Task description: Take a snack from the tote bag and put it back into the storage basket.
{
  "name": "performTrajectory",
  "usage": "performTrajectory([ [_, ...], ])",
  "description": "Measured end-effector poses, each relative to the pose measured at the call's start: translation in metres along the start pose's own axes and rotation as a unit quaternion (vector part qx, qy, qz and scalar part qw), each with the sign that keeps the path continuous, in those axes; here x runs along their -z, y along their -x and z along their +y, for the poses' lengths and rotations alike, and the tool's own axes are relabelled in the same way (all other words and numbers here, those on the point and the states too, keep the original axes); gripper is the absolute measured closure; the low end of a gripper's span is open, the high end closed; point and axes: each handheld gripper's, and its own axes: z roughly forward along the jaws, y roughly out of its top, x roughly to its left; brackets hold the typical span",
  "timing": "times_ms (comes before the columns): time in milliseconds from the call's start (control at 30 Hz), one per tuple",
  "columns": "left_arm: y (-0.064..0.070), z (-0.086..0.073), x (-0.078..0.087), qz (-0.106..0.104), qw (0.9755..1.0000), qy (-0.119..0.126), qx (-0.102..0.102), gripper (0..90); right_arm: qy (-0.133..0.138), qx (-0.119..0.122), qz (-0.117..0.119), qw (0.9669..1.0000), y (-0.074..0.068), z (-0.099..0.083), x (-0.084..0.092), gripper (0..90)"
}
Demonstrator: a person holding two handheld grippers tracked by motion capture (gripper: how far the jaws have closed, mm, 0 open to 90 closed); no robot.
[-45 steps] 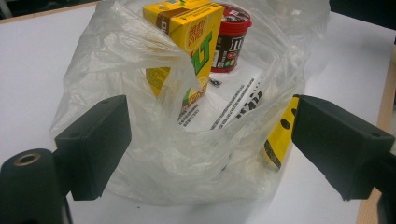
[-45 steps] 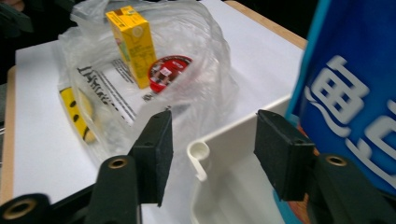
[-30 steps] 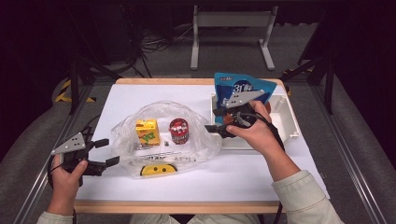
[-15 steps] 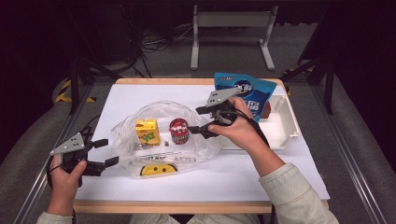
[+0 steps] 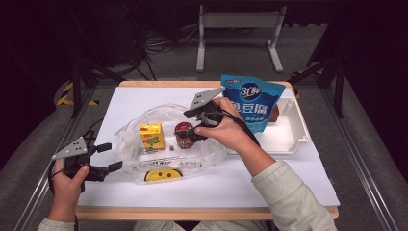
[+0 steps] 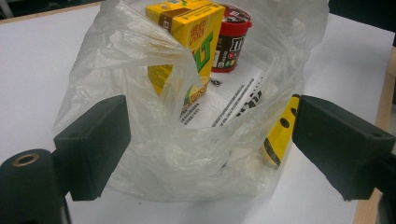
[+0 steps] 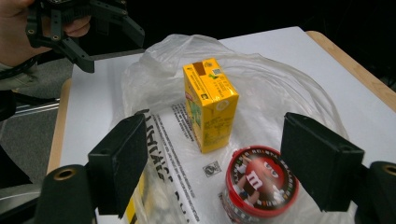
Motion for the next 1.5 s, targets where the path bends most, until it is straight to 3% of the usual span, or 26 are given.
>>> performTrajectory([
  [433,0.0,-0.001,0.002,0.003,1.0,0.0,0.0,12.2,-0.004,0.007,0.023,0.9997,-0.004,0.014,-0.034,22.2],
  [1500,-0.002,-0.002,0.004,0.002,1.0,0.001,0.006,10.0,-0.059,0.016,0.023,0.9979,0.015,0.01,-0.112,19.4],
])
